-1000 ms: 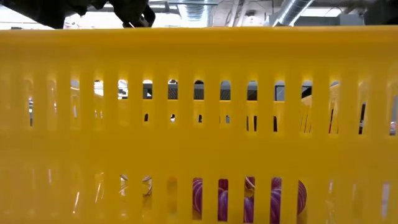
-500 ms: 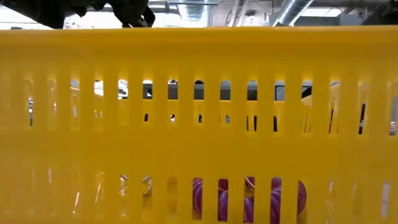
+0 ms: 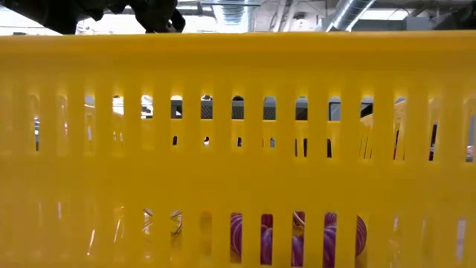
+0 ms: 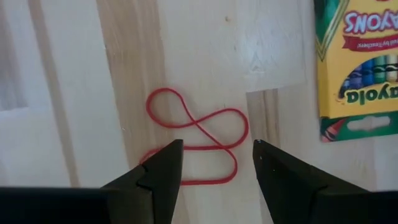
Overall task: Pick & Place Office Desk Supplies
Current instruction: Put the red rubber band into the red bin
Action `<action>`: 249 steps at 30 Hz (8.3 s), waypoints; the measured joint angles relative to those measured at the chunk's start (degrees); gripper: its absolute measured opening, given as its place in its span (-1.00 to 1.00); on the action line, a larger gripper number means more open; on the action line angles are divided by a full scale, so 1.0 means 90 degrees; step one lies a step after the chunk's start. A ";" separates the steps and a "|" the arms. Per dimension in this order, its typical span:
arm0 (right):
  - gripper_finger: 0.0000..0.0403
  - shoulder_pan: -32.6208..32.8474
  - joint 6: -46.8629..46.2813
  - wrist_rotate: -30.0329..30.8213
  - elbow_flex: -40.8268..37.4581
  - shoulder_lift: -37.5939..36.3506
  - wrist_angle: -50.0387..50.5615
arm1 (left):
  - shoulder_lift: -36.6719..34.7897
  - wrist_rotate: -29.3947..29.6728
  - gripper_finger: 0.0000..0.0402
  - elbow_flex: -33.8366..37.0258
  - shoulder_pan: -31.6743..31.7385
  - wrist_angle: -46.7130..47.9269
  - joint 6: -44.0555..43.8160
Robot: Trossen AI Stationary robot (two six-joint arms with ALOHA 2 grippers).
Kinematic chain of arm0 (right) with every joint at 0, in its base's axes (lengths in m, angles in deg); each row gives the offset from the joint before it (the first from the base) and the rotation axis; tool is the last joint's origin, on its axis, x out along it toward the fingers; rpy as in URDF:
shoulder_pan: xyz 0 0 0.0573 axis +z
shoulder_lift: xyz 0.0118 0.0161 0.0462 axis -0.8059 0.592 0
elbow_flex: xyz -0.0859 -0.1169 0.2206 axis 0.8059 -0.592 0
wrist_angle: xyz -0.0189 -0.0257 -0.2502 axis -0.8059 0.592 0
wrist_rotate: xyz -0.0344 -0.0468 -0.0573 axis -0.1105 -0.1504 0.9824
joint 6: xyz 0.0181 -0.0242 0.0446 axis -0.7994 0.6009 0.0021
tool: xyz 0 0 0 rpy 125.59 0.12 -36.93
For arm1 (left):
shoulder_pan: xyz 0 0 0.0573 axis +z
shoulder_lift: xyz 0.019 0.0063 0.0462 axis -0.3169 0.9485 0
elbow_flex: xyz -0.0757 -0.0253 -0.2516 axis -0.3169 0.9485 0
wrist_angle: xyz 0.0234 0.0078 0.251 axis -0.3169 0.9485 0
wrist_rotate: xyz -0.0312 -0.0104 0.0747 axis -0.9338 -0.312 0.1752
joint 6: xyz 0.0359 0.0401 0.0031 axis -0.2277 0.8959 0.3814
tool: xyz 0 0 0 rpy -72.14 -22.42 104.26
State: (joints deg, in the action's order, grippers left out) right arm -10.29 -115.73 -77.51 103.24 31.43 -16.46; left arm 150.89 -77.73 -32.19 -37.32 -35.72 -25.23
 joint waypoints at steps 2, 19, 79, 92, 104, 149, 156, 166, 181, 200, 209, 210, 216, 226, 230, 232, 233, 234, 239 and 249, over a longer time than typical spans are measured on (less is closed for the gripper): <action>-0.05 0.0003 0.0040 -0.0099 0.0002 0.0142 0.0020 | 0.0000 0.0002 0.15 0.0000 0.0000 0.0000 -0.0001; -0.05 -0.0004 0.0121 -0.0283 0.0024 0.0819 -0.0020 | 0.0000 0.0001 0.15 0.0000 0.0000 -0.0002 -0.0020; -1.00 0.0874 -0.0433 0.3281 0.1897 -0.1260 0.2360 | 0.0000 0.0000 0.15 0.0000 -0.0044 0.0005 -0.0166; -1.00 0.1140 -0.0598 0.4380 0.1899 -0.1710 0.2855 | 0.0000 -0.0001 0.15 0.0000 -0.0044 0.0005 -0.0171; -1.00 0.0990 -0.1663 0.5326 0.1899 -0.1712 0.4042 | 0.0000 -0.0002 0.15 0.0000 -0.0083 0.0005 -0.0170; -1.00 0.0294 0.3159 0.6001 -0.2167 -0.5727 -0.2924 | 0.0000 -0.0002 0.15 0.0000 -0.0083 0.0005 0.0001; -1.00 0.0074 0.3195 0.5717 -0.2658 -0.6093 -0.3427 | 0.0000 -0.0002 0.15 0.0000 -0.0083 0.0005 -0.0001; -1.00 -0.0780 0.3426 0.5628 -0.2973 -0.6089 -0.3866 | 0.0000 -0.0002 0.15 0.0000 -0.0083 0.0005 0.0001; -1.00 -0.2396 0.3686 0.4827 -0.2972 -0.6088 -0.3594 | 0.0000 0.0000 0.15 0.0000 -0.0155 0.0005 -0.0003; -1.00 -0.3685 0.3061 0.4565 -0.2968 -0.6091 -0.2489 | -0.0002 -0.0002 0.15 0.0000 -0.0185 0.0005 -0.0001; -1.00 -0.4172 0.2540 0.3605 -0.2968 -0.5678 -0.1997 | 0.0000 0.0000 0.15 0.0000 -0.0185 0.0005 -0.0001; -1.00 -0.4227 0.2511 0.3485 -0.2965 -0.5577 -0.2002 | -0.0002 -0.0002 0.15 -0.0002 -0.0185 0.0005 0.0001; -1.00 -0.4566 0.2375 0.2978 -0.2968 -0.4928 -0.2009 | -0.0002 0.0100 0.15 -0.0002 -0.0185 0.0005 0.0367; -1.00 -0.5054 0.2281 0.2222 -0.2966 -0.4209 -0.1999 | -0.0002 0.0973 0.15 0.0000 -0.0182 0.0007 0.0895; -1.00 -0.5293 0.2282 0.1893 -0.2966 -0.4068 -0.1982 | -0.0002 0.1297 0.15 -0.0002 -0.0181 0.0075 0.1071; -1.00 -0.5416 0.2286 0.1722 -0.2967 -0.3997 -0.1961 | -0.0002 0.1481 0.15 -0.0002 -0.0128 0.0132 0.1131; -1.00 -0.5472 0.2302 0.1640 -0.2967 -0.3957 -0.1957 | -0.0002 0.1534 0.15 -0.0002 -0.0091 0.0155 0.1133; -1.00 -0.5519 0.2319 0.1564 -0.2965 -0.3922 -0.1967 | -0.0002 0.1573 0.15 -0.0002 -0.0042 0.0182 0.1133; -1.00 -0.5699 0.2336 0.1294 -0.2965 -0.3743 -0.1958 | -0.0002 0.1898 0.15 -0.0002 0.0205 0.0426 0.1119; -1.00 -0.5977 0.2453 0.0773 -0.2960 -0.3450 -0.1977 | -0.0002 0.1981 0.15 -0.0002 0.0503 0.0454 0.1126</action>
State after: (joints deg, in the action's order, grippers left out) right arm -64.08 -93.65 -70.56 76.60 0.38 -34.26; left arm 150.87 -59.91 -32.21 -32.80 -31.64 -15.10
